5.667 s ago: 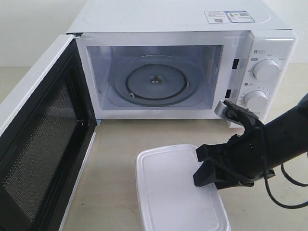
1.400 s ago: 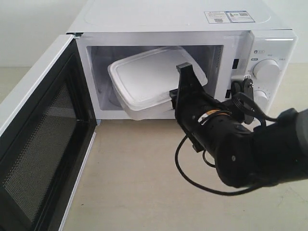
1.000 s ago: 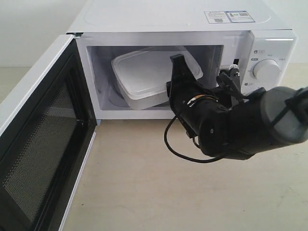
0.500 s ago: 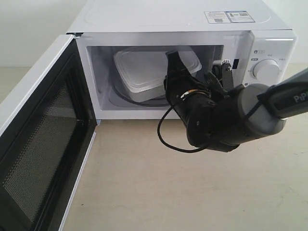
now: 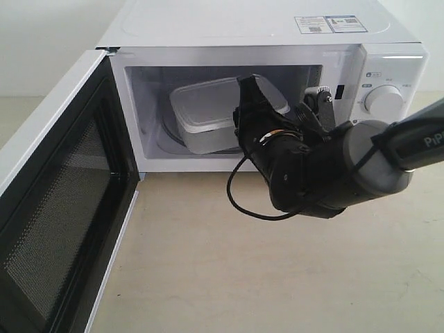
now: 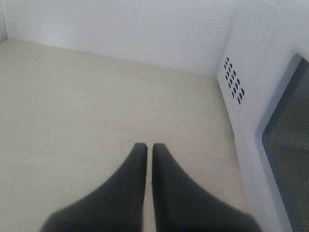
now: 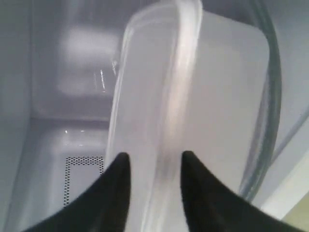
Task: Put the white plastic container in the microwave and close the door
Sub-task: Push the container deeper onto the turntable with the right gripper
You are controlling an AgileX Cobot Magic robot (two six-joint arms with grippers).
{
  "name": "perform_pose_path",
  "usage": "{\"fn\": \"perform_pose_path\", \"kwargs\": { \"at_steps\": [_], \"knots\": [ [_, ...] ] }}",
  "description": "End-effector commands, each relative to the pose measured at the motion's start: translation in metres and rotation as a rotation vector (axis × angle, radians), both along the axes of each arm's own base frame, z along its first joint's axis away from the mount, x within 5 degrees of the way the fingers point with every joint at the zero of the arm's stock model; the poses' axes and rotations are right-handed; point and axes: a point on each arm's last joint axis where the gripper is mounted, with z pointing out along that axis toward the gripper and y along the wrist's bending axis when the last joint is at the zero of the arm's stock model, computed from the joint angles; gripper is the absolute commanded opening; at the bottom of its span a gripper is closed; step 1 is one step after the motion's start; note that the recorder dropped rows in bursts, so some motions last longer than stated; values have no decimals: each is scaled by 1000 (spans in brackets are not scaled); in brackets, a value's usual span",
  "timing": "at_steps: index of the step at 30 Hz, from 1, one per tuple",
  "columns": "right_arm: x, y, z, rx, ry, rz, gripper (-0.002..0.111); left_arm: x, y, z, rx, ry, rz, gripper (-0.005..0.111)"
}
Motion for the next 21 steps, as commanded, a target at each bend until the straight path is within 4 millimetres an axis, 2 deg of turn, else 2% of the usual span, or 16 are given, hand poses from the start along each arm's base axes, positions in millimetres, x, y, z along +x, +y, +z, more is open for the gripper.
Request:
{"fn": "perform_pose_path", "kwargs": {
  "at_steps": [1,6,11,15,16,18,19,21],
  "knots": [
    [2,0,5,-6,-28,6,44,0,0,0,-1,-4,1,4],
    [-3,4,4,-78,-94,111,43,0,0,0,-1,-4,1,4],
    [-30,-3,-15,-195,-173,291,43,0,0,0,-1,-4,1,4],
    [-51,-4,-18,-240,-288,438,42,0,0,0,-1,-4,1,4],
    [-55,-3,-19,-267,-292,484,39,0,0,0,-1,-4,1,4],
    [-64,-1,-15,-446,-359,612,13,0,0,0,-1,-4,1,4],
    [-68,1,-10,-611,-443,691,0,0,0,0,-1,-4,1,4],
    [-69,-1,-4,-772,-510,728,0,0,0,0,-1,-4,1,4]
  ]
}}
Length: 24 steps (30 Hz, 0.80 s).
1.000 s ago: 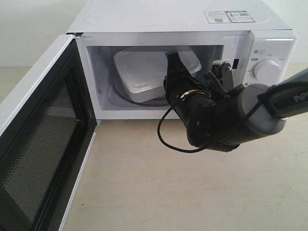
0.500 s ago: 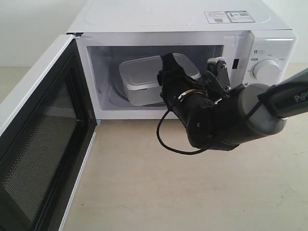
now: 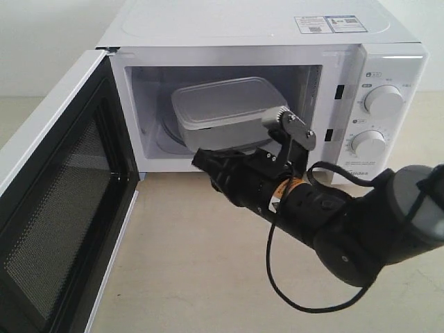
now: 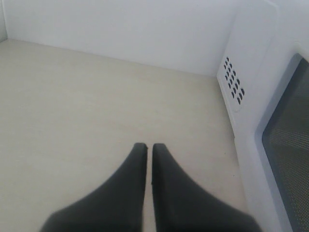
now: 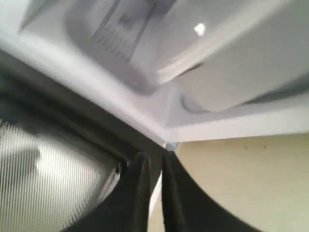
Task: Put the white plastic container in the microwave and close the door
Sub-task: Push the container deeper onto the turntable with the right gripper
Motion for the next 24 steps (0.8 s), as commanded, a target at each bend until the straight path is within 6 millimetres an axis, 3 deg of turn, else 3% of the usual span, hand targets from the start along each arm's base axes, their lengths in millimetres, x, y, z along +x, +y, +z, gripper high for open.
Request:
{"fn": "perform_pose_path", "kwargs": {
  "at_steps": [1,7,13,24],
  "knots": [
    [-6,-2,15,-311,-243,117,0,0,0,0,-1,-4,1,4],
    [0,-5,20,-596,-468,133,0,0,0,0,-1,-4,1,4],
    [17,-3,31,-535,-438,-7,0,0,0,0,-1,-4,1,4],
    [43,13,8,-586,-380,-36,0,0,0,0,-1,-4,1,4]
  ]
}}
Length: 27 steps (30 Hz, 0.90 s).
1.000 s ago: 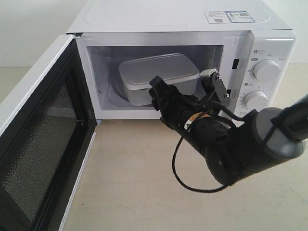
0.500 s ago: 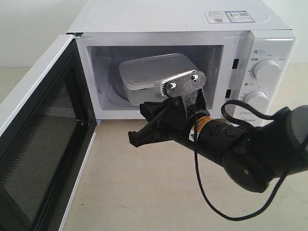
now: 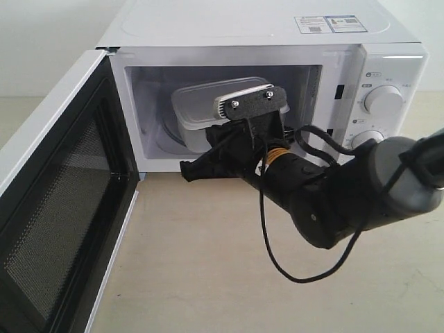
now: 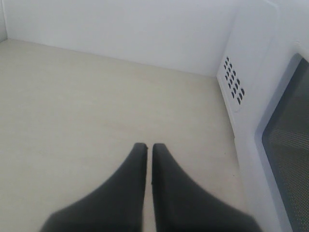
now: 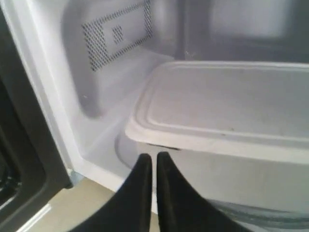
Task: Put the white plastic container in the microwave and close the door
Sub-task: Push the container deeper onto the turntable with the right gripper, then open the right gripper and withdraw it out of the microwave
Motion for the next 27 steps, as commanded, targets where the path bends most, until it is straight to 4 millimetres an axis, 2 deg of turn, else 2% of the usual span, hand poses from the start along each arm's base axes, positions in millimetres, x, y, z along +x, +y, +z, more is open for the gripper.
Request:
{"fn": "perform_pose_path", "kwargs": {
  "at_steps": [1,7,11,18,23,27],
  "knots": [
    [11,4,-8,-31,8,-33,0,0,0,0,-1,-4,1,4],
    [30,18,-13,-67,11,-47,0,0,0,0,-1,-4,1,4],
    [43,25,-8,-106,-10,-68,0,0,0,0,-1,-4,1,4],
    [65,20,-4,-110,31,-106,0,0,0,0,-1,-4,1,4],
    [64,20,-4,-107,71,-97,0,0,0,0,-1,-4,1,4],
    [57,21,-4,-142,173,-56,0,0,0,0,-1,-4,1,4]
  ]
}}
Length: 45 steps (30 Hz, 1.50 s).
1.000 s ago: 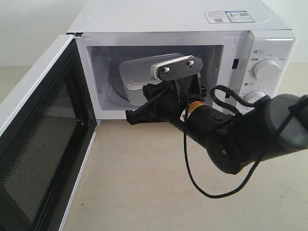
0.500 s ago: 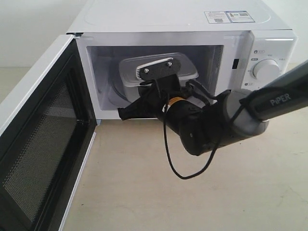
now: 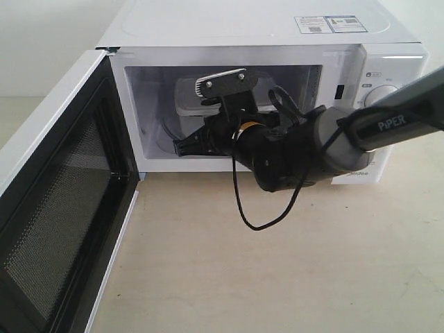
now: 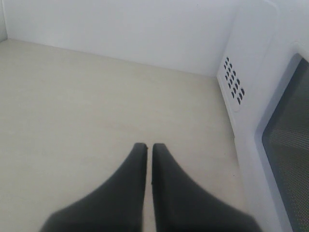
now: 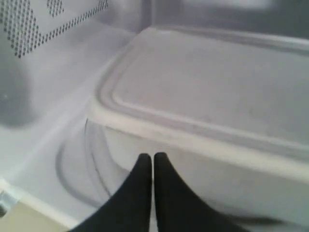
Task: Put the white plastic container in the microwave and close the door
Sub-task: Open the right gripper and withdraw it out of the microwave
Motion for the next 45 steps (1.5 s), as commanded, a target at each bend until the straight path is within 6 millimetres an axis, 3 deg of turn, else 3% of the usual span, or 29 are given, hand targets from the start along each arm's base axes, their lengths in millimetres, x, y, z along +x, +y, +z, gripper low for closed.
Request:
{"fn": "perform_pose_path", "kwargs": {
  "at_steps": [1,7,15,18,25,31,39,45],
  "knots": [
    [-9,-1,8,-17,83,33,0,0,0,0,-1,-4,1,4],
    [-40,-13,30,-15,57,57,0,0,0,0,-1,-4,1,4],
    [-109,-54,38,-59,430,92,0,0,0,0,-1,-4,1,4],
    [-134,-66,54,-104,557,147,0,0,0,0,-1,-4,1,4],
    [-186,-93,113,-162,699,279,0,0,0,0,-1,-4,1,4],
    [-220,-115,132,-238,828,346,0,0,0,0,-1,-4,1,4],
    [-245,-133,142,-294,842,418,0,0,0,0,-1,-4,1,4],
    [-252,-138,127,-307,865,414,0,0,0,0,-1,-4,1,4]
  ]
}}
